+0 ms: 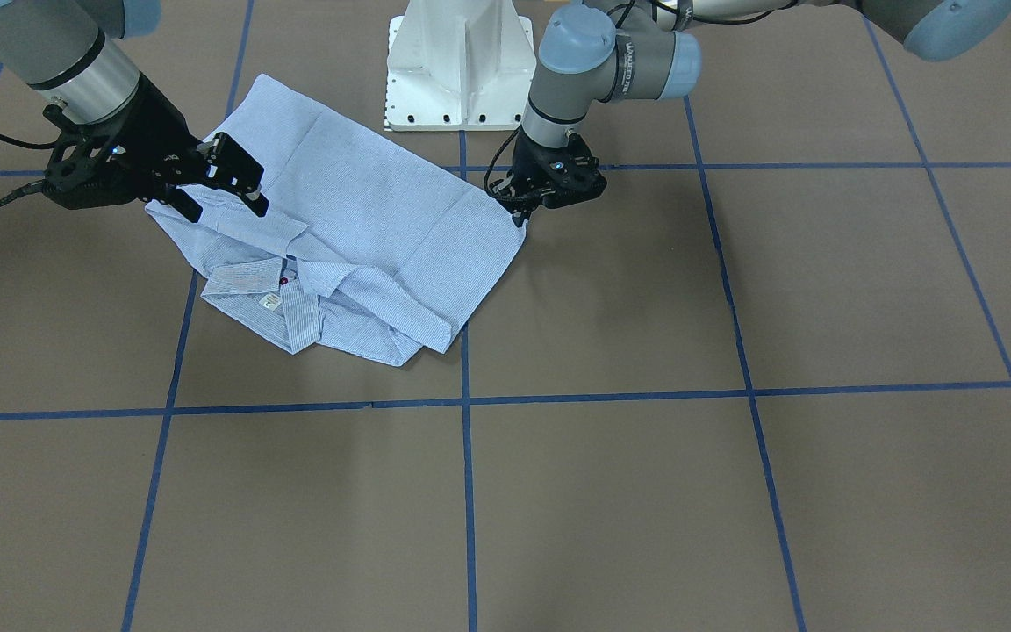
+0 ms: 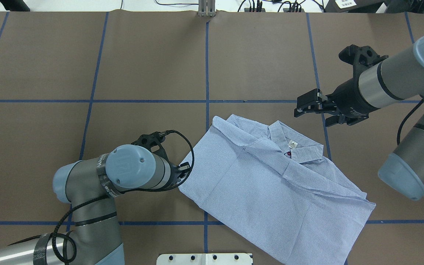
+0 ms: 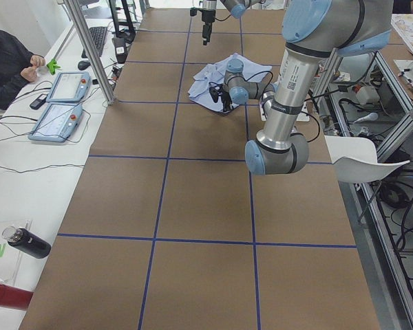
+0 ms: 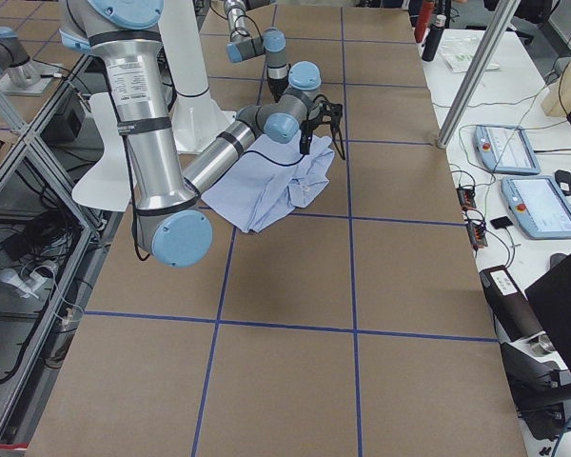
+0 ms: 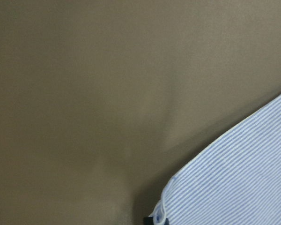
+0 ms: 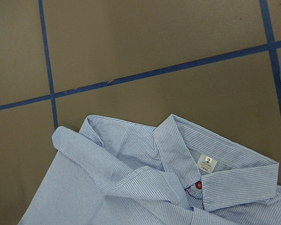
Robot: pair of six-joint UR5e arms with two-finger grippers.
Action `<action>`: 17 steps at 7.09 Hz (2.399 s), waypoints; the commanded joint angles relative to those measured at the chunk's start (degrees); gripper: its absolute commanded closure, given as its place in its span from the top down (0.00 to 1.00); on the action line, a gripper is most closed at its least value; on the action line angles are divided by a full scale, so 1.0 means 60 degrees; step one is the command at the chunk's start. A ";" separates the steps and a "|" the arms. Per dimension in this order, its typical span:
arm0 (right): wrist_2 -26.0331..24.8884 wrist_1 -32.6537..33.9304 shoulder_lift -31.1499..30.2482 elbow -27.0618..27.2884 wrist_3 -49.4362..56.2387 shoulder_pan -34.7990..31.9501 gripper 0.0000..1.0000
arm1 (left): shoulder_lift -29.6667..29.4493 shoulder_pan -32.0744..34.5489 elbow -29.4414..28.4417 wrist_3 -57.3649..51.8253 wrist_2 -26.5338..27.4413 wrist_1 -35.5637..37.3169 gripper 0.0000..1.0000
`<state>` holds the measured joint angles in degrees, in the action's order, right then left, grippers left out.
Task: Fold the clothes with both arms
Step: 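Drag the shirt corner away from the robot with the left gripper, straightening it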
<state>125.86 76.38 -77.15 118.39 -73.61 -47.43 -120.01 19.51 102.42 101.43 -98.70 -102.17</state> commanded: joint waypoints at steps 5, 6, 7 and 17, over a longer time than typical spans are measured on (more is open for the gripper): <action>-0.0278 -0.0015 0.0055 -0.0161 -0.0006 0.0024 1.00 | -0.1278 0.2310 -0.2004 -0.1550 0.0804 0.0036 0.00; -0.0278 -0.0015 0.0055 -0.0205 -0.0021 0.0024 1.00 | -0.1703 0.2561 -0.2780 -0.1582 0.0921 -0.0559 0.00; -0.0293 -0.0029 0.0055 -0.0220 -0.0050 0.0038 1.00 | -0.2027 0.2636 -0.3571 -0.1597 0.1444 -0.1406 0.00; -0.0688 -0.0044 0.0085 -0.0264 -0.0021 0.0170 1.00 | -0.3231 0.2827 -0.7622 -0.2637 0.3207 -0.6790 0.00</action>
<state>121.97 76.11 -76.64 116.80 -73.86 -46.50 -139.09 36.47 57.12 86.03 -79.61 -142.35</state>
